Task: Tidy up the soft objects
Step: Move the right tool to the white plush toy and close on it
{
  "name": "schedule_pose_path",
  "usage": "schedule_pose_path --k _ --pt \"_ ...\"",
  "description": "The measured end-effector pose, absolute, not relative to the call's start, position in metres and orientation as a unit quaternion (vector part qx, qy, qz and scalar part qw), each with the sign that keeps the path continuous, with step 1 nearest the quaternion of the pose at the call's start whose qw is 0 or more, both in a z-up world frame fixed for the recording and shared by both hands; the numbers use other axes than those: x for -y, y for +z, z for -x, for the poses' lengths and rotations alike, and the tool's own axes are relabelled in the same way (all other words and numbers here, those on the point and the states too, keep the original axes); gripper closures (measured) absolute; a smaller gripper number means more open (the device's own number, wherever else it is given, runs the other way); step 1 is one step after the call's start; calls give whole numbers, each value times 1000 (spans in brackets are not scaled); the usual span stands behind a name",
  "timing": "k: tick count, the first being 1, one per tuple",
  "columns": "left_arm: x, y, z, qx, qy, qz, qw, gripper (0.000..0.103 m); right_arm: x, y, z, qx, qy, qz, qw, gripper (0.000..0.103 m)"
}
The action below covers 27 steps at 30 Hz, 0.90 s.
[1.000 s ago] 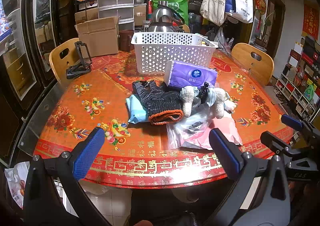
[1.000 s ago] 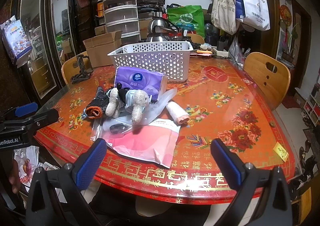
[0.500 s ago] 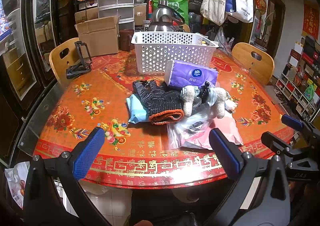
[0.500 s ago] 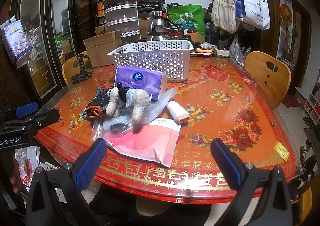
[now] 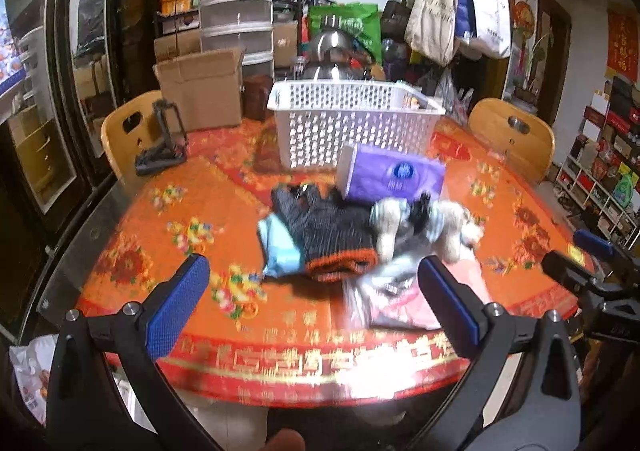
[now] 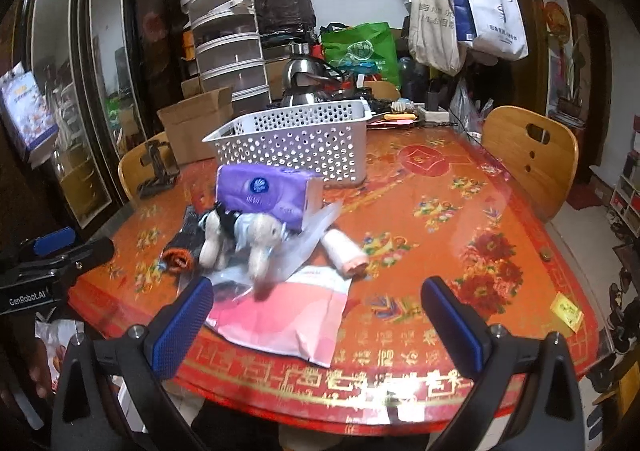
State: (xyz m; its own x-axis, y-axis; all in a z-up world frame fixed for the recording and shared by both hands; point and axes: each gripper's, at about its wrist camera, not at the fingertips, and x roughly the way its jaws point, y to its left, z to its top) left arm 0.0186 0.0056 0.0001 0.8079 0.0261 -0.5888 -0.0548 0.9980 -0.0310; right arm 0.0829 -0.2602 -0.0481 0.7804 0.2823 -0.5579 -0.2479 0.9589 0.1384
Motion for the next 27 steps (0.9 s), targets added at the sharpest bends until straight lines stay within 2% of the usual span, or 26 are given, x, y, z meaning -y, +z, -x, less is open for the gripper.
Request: schedule_pose_path --k 11,13,17,19,21,27 --pt "8 -9 -70 -327 -36 16 944 0 246 -45 -105 -291 188 -26 938 0" --pt "9 -14 -79 -326 -48 22 944 0 244 -49 -112 -293 188 -24 937 3" --pt "7 -25 -99 -331 -67 36 941 14 240 -61 -130 -313 200 -31 928 12" --pt "4 -29 -105 -331 -71 43 940 23 236 -66 -135 -320 208 -29 924 15" --pt "4 -36 -111 -336 -76 40 938 36 229 -72 -138 -329 215 -20 919 23" --pt "11 -61 -124 -357 -91 18 929 45 217 -86 -142 -345 229 -13 910 34"
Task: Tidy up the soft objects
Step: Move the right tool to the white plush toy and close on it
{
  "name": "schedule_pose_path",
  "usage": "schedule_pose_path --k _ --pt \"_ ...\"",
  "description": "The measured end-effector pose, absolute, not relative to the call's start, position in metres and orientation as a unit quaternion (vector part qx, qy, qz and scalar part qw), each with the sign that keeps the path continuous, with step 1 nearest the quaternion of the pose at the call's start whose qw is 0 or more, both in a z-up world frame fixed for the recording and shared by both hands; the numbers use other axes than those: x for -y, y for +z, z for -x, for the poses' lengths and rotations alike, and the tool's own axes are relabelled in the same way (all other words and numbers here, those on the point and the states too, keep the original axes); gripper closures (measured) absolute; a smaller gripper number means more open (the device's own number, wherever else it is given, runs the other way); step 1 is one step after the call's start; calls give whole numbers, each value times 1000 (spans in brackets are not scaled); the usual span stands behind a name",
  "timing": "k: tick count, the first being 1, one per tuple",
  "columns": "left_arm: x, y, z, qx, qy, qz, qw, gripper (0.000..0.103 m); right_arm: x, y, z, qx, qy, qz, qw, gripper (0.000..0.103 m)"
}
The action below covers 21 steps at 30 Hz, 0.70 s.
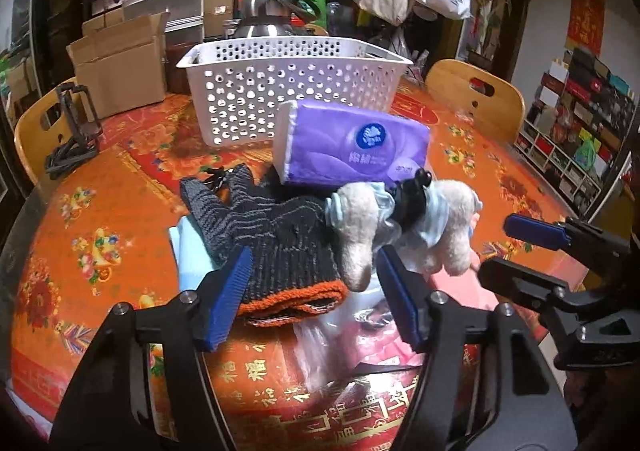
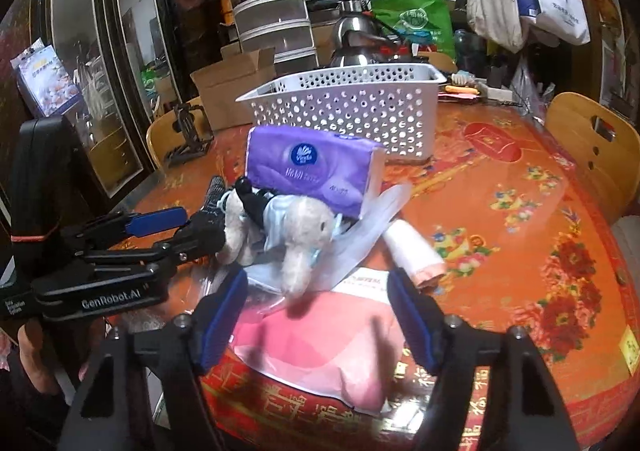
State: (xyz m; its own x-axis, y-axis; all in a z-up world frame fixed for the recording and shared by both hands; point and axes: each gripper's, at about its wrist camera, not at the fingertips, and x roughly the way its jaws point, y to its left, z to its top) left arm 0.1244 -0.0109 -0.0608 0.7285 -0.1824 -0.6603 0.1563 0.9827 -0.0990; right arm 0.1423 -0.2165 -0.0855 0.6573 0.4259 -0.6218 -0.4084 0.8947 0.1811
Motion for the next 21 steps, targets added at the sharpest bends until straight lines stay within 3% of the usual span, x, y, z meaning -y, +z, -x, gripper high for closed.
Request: schedule_pose_path --k 11,13,15,19,21 --pt "23 -73 -123 -354 -96 12 930 63 201 -97 -148 -361 229 0 904 56" --pt "25 -71 -121 -349 -99 7 932 63 200 -97 -149 -361 229 2 904 61" --pt "28 -66 -117 -343 -105 1 933 63 201 -98 -150 -362 229 2 903 74" --pt "34 -61 -114 -336 -117 -5 935 64 202 -100 -151 -364 234 0 902 80" --pt "38 -61 -116 -340 -120 -8 933 76 202 -100 -151 -364 236 -1 901 80"
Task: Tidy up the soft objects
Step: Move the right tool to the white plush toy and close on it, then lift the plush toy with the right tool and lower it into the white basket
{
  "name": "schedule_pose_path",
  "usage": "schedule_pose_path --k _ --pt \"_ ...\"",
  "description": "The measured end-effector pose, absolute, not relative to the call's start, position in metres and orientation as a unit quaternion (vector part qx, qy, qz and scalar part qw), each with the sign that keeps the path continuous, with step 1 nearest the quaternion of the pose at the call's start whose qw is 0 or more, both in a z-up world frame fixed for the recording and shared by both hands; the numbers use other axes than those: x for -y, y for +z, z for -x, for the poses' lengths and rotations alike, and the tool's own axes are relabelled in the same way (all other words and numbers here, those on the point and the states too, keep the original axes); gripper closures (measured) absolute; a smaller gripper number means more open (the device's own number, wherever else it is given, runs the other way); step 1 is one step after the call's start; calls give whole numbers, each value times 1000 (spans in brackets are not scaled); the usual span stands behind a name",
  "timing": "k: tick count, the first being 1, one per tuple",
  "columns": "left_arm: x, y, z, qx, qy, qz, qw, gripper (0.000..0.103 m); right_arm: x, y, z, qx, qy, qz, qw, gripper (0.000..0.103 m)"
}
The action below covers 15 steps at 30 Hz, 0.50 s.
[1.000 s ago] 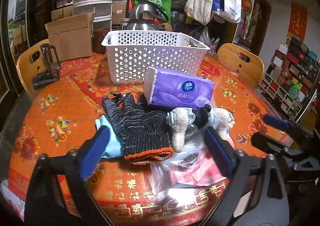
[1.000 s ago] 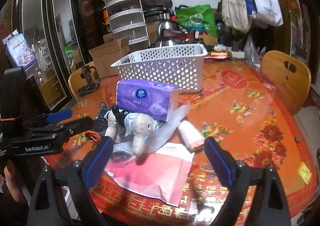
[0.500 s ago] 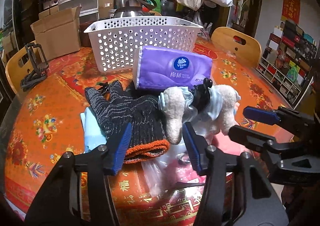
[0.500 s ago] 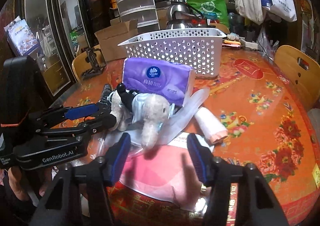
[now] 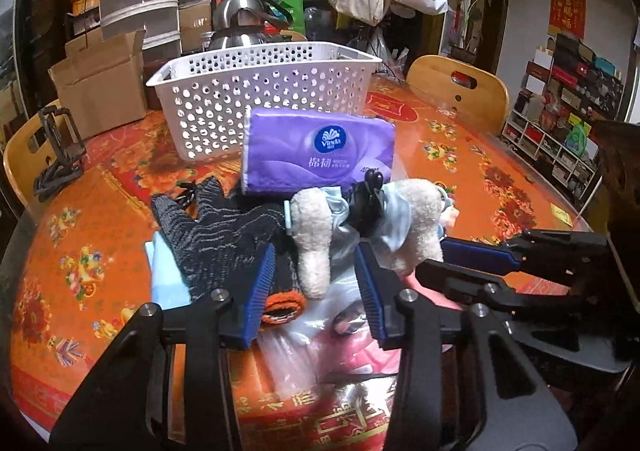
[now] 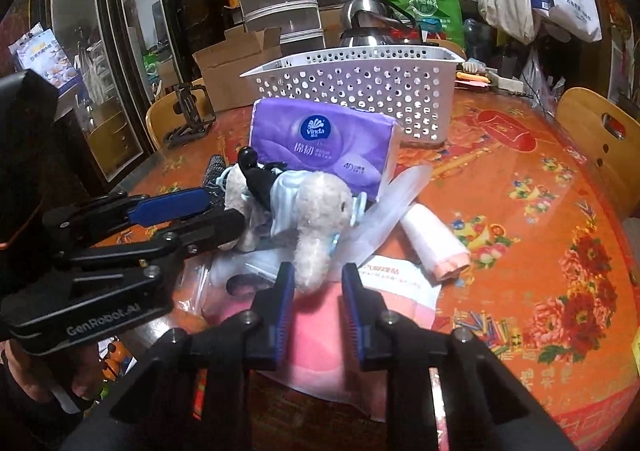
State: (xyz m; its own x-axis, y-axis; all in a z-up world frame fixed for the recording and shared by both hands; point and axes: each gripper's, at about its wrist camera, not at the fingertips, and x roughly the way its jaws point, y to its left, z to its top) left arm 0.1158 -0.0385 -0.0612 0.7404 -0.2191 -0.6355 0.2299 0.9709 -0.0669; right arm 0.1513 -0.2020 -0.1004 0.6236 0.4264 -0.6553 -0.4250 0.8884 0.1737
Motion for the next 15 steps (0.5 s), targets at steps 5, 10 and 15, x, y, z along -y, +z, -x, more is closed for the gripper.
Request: schedule_pose_path --k 5,10,15 --pt "43 -66 -123 -350 -128 0 928 92 201 -102 -152 -364 236 0 901 80" --pt "44 -68 -128 -353 -133 3 926 93 205 -104 -157 -370 233 -5 899 80" --pt "44 -71 -130 -358 -137 2 924 93 200 -108 -161 -379 234 4 896 80"
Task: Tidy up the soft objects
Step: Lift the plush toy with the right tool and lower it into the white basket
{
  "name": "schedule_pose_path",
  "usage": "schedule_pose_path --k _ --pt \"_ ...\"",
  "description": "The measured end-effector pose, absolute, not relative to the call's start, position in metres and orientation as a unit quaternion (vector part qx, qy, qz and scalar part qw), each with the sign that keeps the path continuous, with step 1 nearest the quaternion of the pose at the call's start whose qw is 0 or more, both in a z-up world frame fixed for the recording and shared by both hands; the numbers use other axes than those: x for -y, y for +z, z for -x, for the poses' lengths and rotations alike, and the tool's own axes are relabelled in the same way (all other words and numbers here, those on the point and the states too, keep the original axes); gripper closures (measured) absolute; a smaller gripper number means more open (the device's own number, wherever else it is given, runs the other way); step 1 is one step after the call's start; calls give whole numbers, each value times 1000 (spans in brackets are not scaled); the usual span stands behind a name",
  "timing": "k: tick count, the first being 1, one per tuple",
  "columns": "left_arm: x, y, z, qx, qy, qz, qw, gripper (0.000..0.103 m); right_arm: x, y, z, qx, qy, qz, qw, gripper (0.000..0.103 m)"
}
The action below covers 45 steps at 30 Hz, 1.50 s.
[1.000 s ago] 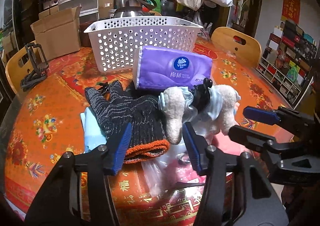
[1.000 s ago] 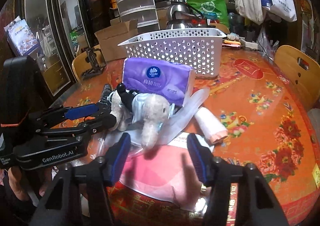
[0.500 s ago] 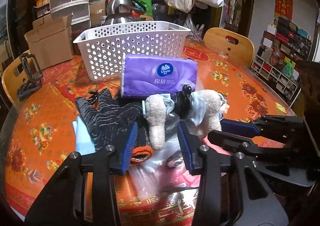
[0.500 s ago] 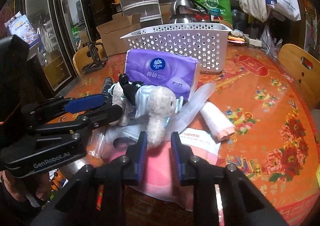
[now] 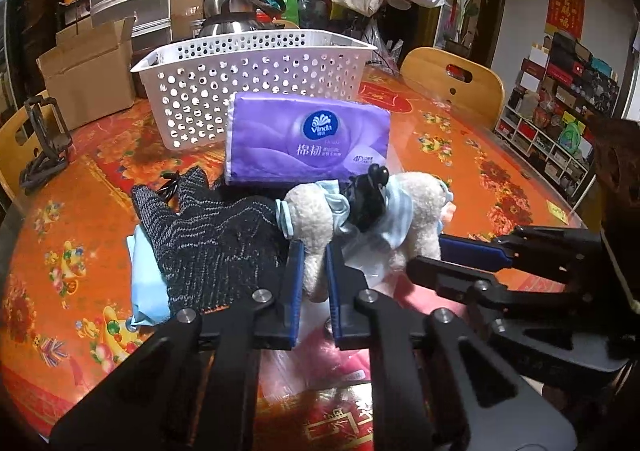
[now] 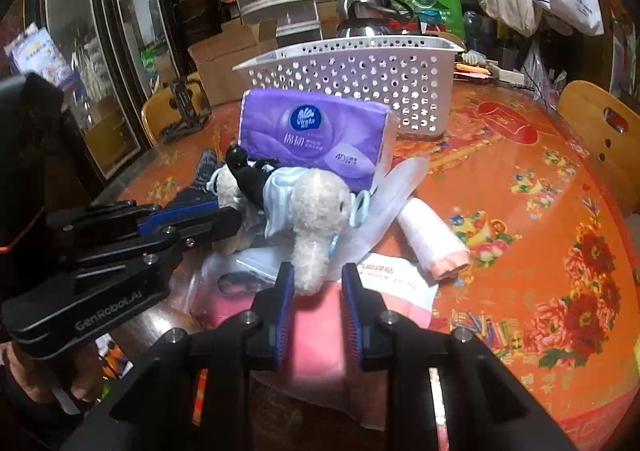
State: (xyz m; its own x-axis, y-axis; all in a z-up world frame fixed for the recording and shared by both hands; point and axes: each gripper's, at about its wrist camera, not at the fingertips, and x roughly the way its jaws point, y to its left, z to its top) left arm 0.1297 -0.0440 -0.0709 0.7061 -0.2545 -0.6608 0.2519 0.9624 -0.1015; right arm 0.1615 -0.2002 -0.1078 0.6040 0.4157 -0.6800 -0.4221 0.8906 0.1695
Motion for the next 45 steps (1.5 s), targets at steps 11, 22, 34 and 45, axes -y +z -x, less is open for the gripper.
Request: schedule_pose_path --k 11,22,34,45 --pt "38 -60 -123 -343 -158 21 926 95 199 -86 -147 -340 242 27 908 93" --pt "35 -17 -94 -300 -168 19 939 95 198 -42 -126 -288 256 43 922 93" --pt "28 33 -93 -262 -167 28 950 95 190 15 -133 -232 258 77 935 93" --pt "8 101 -151 -223 -142 26 964 95 174 70 -200 -206 259 87 940 93"
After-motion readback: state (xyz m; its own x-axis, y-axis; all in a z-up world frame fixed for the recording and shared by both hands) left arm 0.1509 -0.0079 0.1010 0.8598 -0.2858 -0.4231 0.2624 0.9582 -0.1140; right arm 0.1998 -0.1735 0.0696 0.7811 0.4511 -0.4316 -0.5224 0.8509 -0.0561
